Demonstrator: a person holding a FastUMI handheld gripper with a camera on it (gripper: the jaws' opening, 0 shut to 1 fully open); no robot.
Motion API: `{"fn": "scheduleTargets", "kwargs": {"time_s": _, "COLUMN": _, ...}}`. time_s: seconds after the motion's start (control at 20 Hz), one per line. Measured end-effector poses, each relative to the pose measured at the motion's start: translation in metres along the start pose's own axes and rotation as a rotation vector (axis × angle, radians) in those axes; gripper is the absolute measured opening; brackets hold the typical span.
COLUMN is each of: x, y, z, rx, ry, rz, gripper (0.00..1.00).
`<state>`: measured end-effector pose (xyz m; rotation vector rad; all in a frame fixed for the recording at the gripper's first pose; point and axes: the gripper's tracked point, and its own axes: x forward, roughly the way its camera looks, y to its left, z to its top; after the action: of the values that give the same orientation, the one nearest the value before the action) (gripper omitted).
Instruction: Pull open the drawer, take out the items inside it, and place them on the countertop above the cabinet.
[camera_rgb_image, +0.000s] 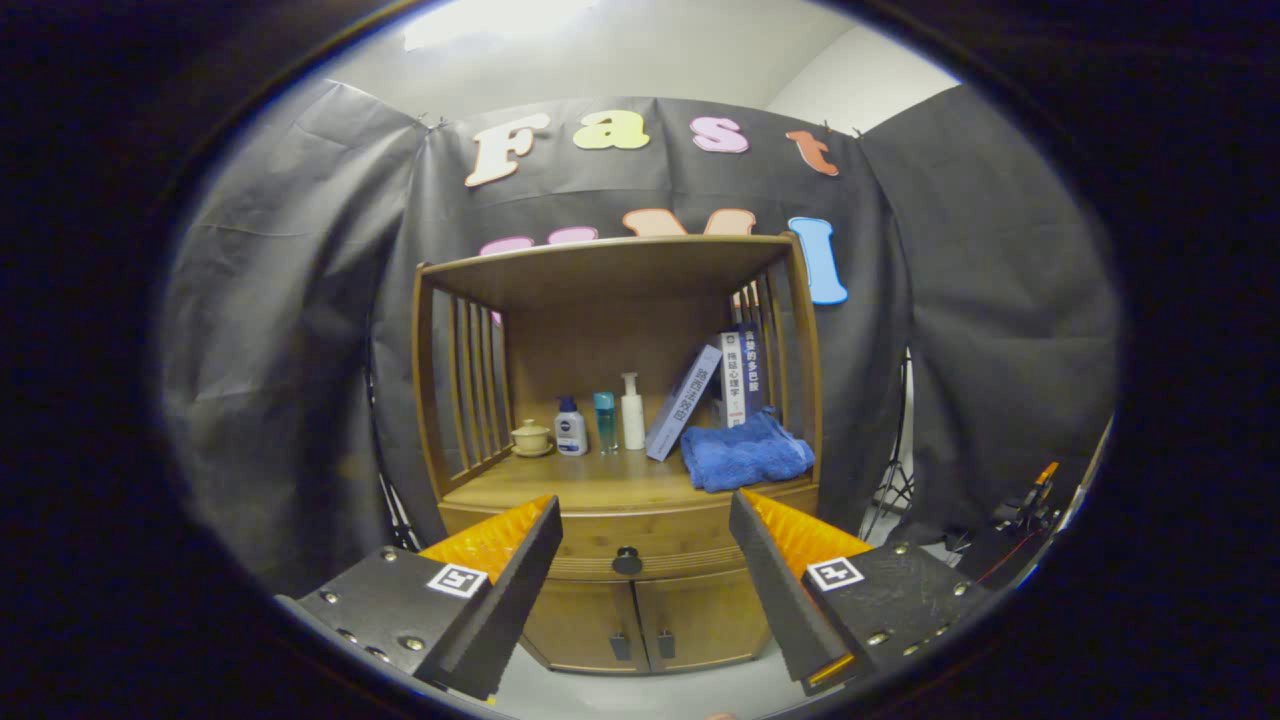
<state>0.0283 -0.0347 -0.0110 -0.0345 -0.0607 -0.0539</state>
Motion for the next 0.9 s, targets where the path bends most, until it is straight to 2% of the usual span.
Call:
{"fn": "scheduleTargets", "kwargs": {"time_s": 0.2, "x": 0.036, "y": -0.015, "z": -0.005, "rx": 0.05, "ry": -0.02, "rz": 0.031, "gripper": 1.0}}
{"fn": "scheduleTargets", "kwargs": {"time_s": 0.4, "x": 0.089, "y": -0.042, "z": -0.062, "rx": 0.024, "ry": 0.041, "rz": -0.003, "gripper": 1.0}}
{"fn": "scheduleTargets", "kwargs": {"time_s": 0.55, "x": 0.125, "y": -0.055, "z": -0.099, "rx": 0.015, "ry": 0.04, "rz": -0.034, "gripper": 1.0}}
{"fn": "scheduleTargets", "kwargs": {"time_s": 0.7, "x": 0.152, "y": -0.039, "z": -0.126, "rx": 0.035, "ry": 0.041, "rz": -0.02, "gripper": 1.0}}
{"fn": "scheduleTargets", "kwargs": {"time_s": 0.9, "x": 0.175, "y": -0.005, "z": -0.182, "rx": -0.043, "ry": 0.146, "rz": 0.029, "gripper": 1.0}}
